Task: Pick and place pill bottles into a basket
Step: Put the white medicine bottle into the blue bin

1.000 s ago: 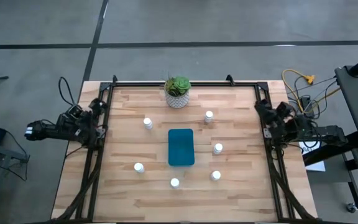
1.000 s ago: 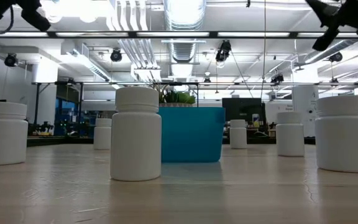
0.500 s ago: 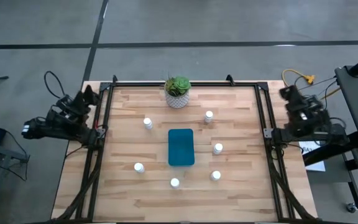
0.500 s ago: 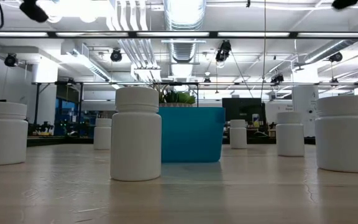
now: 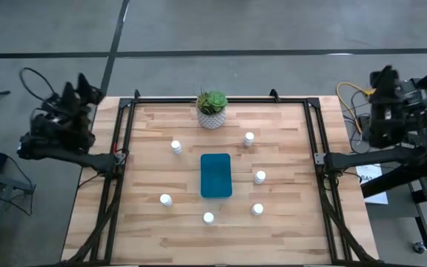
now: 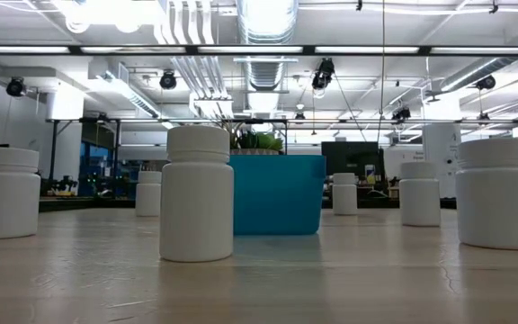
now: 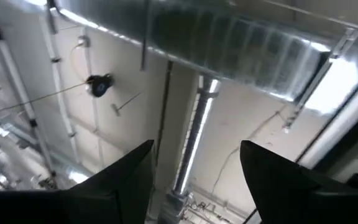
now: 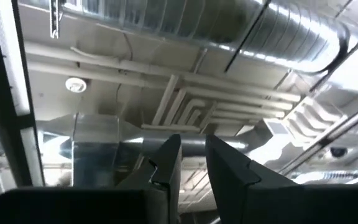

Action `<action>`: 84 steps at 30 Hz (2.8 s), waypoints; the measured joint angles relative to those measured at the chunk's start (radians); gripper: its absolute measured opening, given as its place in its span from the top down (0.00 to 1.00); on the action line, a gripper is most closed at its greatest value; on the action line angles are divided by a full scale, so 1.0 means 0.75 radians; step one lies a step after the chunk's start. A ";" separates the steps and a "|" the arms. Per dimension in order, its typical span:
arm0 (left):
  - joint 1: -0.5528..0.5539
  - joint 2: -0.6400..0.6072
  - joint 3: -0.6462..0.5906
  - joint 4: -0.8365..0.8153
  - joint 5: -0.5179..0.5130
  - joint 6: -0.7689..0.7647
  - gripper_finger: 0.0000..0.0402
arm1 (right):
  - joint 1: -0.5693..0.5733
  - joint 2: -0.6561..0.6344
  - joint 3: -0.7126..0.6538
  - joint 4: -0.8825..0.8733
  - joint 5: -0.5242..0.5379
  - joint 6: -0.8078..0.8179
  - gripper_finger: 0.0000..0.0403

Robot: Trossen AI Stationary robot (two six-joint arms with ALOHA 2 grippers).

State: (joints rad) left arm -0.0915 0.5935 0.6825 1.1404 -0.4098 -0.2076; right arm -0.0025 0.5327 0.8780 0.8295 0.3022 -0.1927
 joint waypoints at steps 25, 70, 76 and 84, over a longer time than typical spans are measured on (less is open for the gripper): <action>0.000 0.485 1.296 -1.787 0.264 0.518 0.46 | 0.001 0.695 1.182 -1.481 -0.264 -0.068 0.83; 0.000 1.082 1.675 -3.615 0.150 0.143 0.46 | 0.000 1.476 1.795 -3.201 -0.328 0.159 0.83; 0.000 1.062 1.642 -3.616 0.151 0.142 0.46 | 0.000 1.467 1.724 -3.200 -0.478 0.265 0.83; 0.000 1.043 1.638 -3.616 0.066 0.140 0.46 | 0.020 1.358 1.504 -3.202 -0.557 0.371 0.83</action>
State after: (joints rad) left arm -0.0914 1.3754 1.9108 -1.5715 -0.3606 -0.1024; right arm 0.0122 1.5512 2.0056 -1.5720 -0.1154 0.0856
